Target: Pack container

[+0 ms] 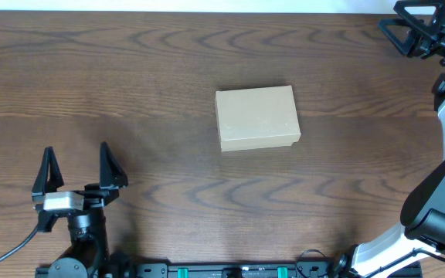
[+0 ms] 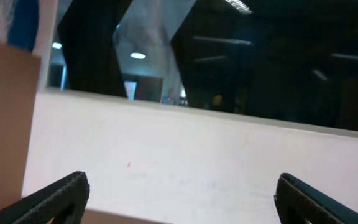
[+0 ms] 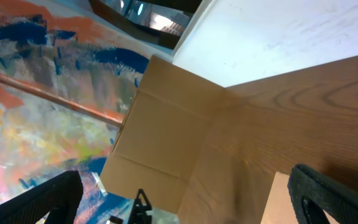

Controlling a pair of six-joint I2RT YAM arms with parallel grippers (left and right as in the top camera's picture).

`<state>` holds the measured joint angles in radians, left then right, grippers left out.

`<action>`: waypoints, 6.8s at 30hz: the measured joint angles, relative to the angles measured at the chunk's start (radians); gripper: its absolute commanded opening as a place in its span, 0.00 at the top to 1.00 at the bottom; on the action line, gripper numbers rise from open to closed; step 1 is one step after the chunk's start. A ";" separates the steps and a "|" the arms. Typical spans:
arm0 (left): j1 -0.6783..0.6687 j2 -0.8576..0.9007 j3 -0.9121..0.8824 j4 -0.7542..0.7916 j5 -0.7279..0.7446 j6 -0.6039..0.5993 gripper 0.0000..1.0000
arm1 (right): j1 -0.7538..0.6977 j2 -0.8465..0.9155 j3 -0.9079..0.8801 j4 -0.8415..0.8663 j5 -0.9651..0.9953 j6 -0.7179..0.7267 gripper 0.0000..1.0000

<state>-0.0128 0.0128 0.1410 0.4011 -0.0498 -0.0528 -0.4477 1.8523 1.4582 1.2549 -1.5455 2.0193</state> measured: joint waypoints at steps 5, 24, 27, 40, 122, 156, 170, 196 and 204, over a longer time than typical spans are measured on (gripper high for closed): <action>0.000 0.000 -0.061 0.050 -0.033 -0.026 0.05 | 0.000 0.000 0.000 0.000 0.000 0.000 0.01; 0.000 -0.002 -0.132 0.132 -0.037 0.025 0.05 | 0.000 0.000 0.000 0.000 0.000 0.000 0.01; 0.000 -0.002 -0.135 -0.014 -0.032 0.045 0.05 | 0.000 0.000 0.000 0.000 0.000 0.000 0.01; 0.026 -0.002 -0.134 -0.389 0.043 0.070 0.05 | 0.000 0.000 0.000 0.000 0.000 0.000 0.01; 0.042 -0.003 -0.127 -0.419 0.047 0.136 0.05 | 0.088 -0.249 -0.001 -0.193 0.005 -1.435 0.01; 0.043 -0.003 -0.126 -0.421 0.047 0.137 0.05 | 0.168 -1.076 0.000 -1.495 0.347 -2.390 0.01; 0.043 -0.003 -0.126 -0.421 0.047 0.137 0.05 | 0.219 -1.324 -0.237 -1.437 0.438 -2.396 0.01; 0.043 -0.003 -0.126 -0.421 0.047 0.137 0.05 | 0.430 -1.757 -1.181 -0.958 0.794 -2.401 0.01; 0.043 -0.003 -0.126 -0.421 0.047 0.137 0.05 | 0.458 -1.788 -1.260 -0.954 0.825 -2.558 0.01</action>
<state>0.0303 0.0101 0.0151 -0.0200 -0.0029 0.0837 0.0101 0.0643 0.1978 0.3008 -0.7208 -0.5385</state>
